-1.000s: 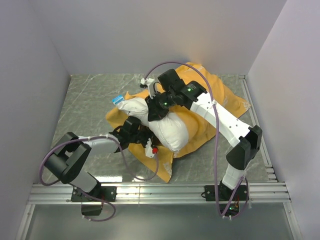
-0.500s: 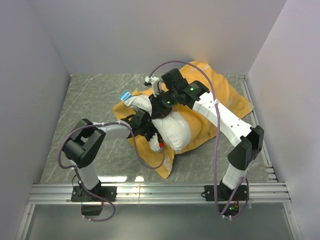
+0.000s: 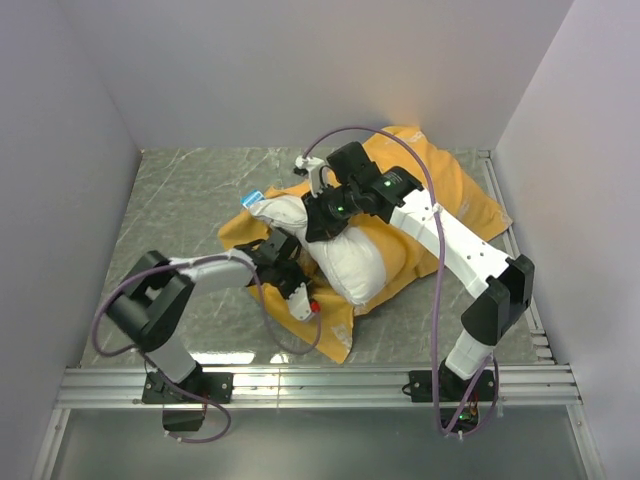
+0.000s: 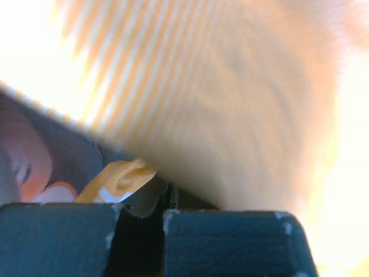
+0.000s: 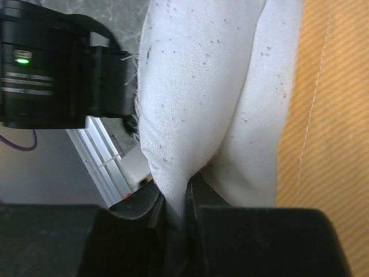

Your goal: Put the pillow into the pillowcase

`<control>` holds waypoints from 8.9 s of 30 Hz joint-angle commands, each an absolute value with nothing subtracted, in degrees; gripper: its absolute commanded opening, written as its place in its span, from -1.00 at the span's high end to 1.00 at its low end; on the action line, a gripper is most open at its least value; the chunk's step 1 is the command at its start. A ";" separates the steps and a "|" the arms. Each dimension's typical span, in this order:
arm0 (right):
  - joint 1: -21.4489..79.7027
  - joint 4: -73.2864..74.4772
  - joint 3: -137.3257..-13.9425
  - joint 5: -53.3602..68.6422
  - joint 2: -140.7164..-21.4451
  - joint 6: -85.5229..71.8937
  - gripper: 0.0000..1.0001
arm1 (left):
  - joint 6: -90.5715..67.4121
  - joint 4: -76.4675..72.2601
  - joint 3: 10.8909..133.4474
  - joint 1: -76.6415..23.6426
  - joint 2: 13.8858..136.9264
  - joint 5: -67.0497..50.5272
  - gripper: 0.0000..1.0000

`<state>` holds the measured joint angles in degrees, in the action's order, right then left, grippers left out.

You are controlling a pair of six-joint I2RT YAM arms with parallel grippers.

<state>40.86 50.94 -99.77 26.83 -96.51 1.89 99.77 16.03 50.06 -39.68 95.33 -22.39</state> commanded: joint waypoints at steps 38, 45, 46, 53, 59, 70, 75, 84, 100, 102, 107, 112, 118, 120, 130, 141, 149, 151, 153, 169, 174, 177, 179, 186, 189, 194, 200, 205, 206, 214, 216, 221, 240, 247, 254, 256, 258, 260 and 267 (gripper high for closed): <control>40.52 34.54 -82.09 34.36 -113.64 -7.03 1.00 | 98.00 38.32 42.62 -31.03 71.63 -39.37 0.30; 40.52 34.63 -81.91 35.86 -114.08 -7.38 1.00 | 95.36 37.09 45.26 -30.94 73.38 -41.13 -0.25; 40.52 34.63 -82.00 36.21 -114.08 -7.38 1.00 | 95.45 36.83 45.70 -31.20 73.74 -41.31 -0.26; 40.52 34.81 -82.00 37.09 -113.64 -7.64 1.00 | 94.75 37.27 49.65 -34.71 83.30 -39.29 -0.28; 40.52 34.19 -81.48 37.71 -112.15 -9.05 1.00 | 88.08 40.59 57.38 -38.75 94.56 -34.99 -0.20; 38.23 25.78 -78.58 27.63 -112.06 -15.98 1.00 | 86.40 54.83 61.35 -45.43 89.94 -38.66 0.99; 37.62 21.27 -81.64 16.19 -116.96 -26.86 1.00 | 80.45 55.82 60.30 -53.32 77.63 -43.94 0.99; 38.15 19.07 -84.90 0.10 -123.04 -37.26 1.00 | 61.73 46.60 61.70 -58.01 62.41 -48.69 0.99; 47.46 17.92 -58.72 20.39 -100.81 3.24 1.00 | 44.66 24.98 59.07 -51.15 63.81 -16.38 0.99; 47.64 19.76 -60.11 23.63 -101.33 5.17 1.00 | 43.25 20.94 57.14 -51.06 63.90 -13.55 0.99; 48.17 30.13 -70.47 27.59 -106.60 5.28 0.79 | 41.40 15.38 52.21 -51.33 63.90 -11.84 0.99; 42.02 36.98 -80.56 29.97 -102.23 0.97 -0.45 | 41.31 17.93 48.17 -53.78 59.87 -18.89 0.99; 41.04 48.22 -92.35 27.68 -97.12 4.74 -0.38 | 42.98 19.33 44.47 -56.08 56.87 -20.65 0.99; 41.04 51.40 -93.51 27.86 -95.81 7.28 -0.29 | 43.15 19.51 44.39 -56.07 56.78 -20.30 0.99; 43.50 60.03 -85.01 30.94 -101.50 14.06 0.32 | 44.21 18.37 44.38 -56.07 56.25 -17.32 0.99; 43.42 49.74 -69.61 20.04 -113.99 14.15 0.41 | 42.80 18.99 56.76 -56.07 52.91 -6.97 0.99; 44.39 52.03 -70.48 27.85 -108.29 13.62 0.33 | 41.67 18.27 60.04 -56.07 53.70 -11.58 0.99; 44.03 54.83 -73.81 30.05 -104.70 13.45 0.22 | 43.92 22.91 54.62 -56.07 53.35 -19.64 0.99; 42.98 57.72 -78.54 31.89 -101.88 13.10 0.07 | 48.40 28.28 49.68 -56.16 52.48 -24.85 0.99; 44.81 62.23 -106.77 25.92 -105.10 11.43 -0.23 | 40.09 17.84 41.57 -56.51 54.50 -19.08 0.80; 48.16 58.90 -111.78 22.16 -111.79 8.79 -0.27 | 29.82 22.23 44.91 -56.08 48.71 -17.23 -0.13; 49.22 58.10 -116.43 17.41 -114.51 6.25 -0.43 | 17.52 22.77 46.32 -53.10 42.31 -16.70 -0.36; 49.83 58.44 -119.08 15.04 -115.48 4.31 -0.51 | 7.15 22.50 47.10 -49.50 38.86 -13.98 -0.55; 57.19 55.47 -117.95 3.36 -114.18 1.49 -0.92 | -9.39 26.10 57.03 -35.60 32.52 -4.85 -0.99; 61.16 54.23 -118.65 -6.04 -115.22 1.84 -0.95 | -14.66 26.80 59.67 -27.53 32.69 -2.29 -0.99; 65.56 54.93 -120.06 -13.35 -119.79 3.95 -1.00 | -23.11 30.13 61.26 -19.61 33.83 -3.17 -0.99; 65.74 53.71 -114.98 -19.68 -127.00 5.18 -1.00 | -28.38 33.04 63.01 -14.51 37.70 -0.26 -0.99; 63.73 52.03 -113.91 -18.29 -128.85 3.70 -0.97 | -31.90 32.61 62.23 -11.61 37.62 -1.31 -0.99; 63.46 51.68 -113.30 -17.93 -128.85 3.60 -0.93 | -31.90 32.00 61.53 -11.51 37.27 -2.54 -0.99; 61.18 49.92 -111.09 -14.24 -129.63 3.34 -0.72 | -29.51 28.02 56.77 -11.51 34.45 -11.95 -0.94; 60.21 51.14 -111.62 -12.05 -131.73 3.43 -0.40 | -31.98 28.83 58.52 -11.25 36.47 -12.91 -0.94; 53.72 51.33 -112.33 2.51 -130.97 0.97 1.00 | -35.15 29.43 58.97 -10.11 37.61 -9.24 -0.99; 44.03 24.35 -90.17 26.72 -113.46 -23.37 1.00 | -54.04 11.00 32.17 -6.24 49.56 -26.99 -0.95; 43.51 24.17 -90.88 28.12 -114.08 -25.13 1.00 | -54.23 7.38 32.25 -12.29 58.86 -22.60 -0.74; 43.24 23.64 -89.83 29.18 -112.85 -26.19 1.00 | -53.44 6.25 35.24 -16.78 68.98 -20.57 -0.55; 43.24 23.64 -89.56 29.62 -112.68 -26.54 1.00 | -53.26 4.58 36.29 -18.53 71.88 -20.22 -0.54; 43.15 23.47 -89.30 29.71 -112.50 -26.54 1.00 | -53.52 3.78 37.61 -20.12 73.29 -19.95 -0.54; 43.16 23.03 -88.25 29.97 -112.15 -26.72 1.00 | -53.96 2.73 38.14 -20.91 74.70 -19.60 -0.54; 42.72 23.11 -86.31 29.97 -111.45 -26.37 1.00 | -53.62 6.14 37.88 -21.19 78.31 -18.02 -0.25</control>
<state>42.85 23.35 -87.66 27.42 -114.34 -24.60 -53.80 6.48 36.10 -21.21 77.10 -19.59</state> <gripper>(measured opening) 0.170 0.652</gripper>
